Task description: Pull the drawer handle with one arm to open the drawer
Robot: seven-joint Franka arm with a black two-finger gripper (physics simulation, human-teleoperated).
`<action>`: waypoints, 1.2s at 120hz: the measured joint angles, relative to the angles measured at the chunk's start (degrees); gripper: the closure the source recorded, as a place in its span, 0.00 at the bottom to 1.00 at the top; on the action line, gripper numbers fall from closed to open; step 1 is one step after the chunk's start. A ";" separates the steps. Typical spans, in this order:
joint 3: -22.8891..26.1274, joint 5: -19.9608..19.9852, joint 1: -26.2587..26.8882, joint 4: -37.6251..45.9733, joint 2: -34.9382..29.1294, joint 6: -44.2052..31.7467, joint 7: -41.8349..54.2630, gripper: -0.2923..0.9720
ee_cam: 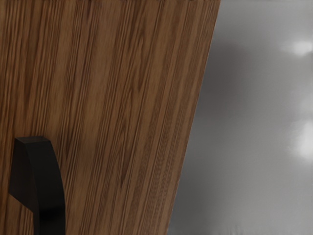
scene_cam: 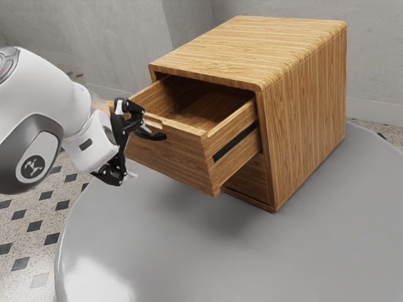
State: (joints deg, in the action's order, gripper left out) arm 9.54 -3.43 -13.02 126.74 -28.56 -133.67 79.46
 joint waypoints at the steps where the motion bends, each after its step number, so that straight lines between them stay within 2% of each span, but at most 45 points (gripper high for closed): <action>1: 0.01 0.02 0.00 0.07 -0.08 0.00 0.00 0.24; 68: -0.03 0.68 0.01 3.95 -4.22 0.49 -0.11 0.24; 122: -0.21 0.90 0.01 3.56 -5.51 0.40 -0.06 0.23; 134: -0.45 2.88 0.04 0.19 -4.64 2.50 -1.25 0.23; 144: -0.85 3.78 -0.39 -8.40 -2.16 10.15 -5.37 0.23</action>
State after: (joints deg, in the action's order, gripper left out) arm 8.69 0.35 -13.41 118.34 -30.71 -123.53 74.10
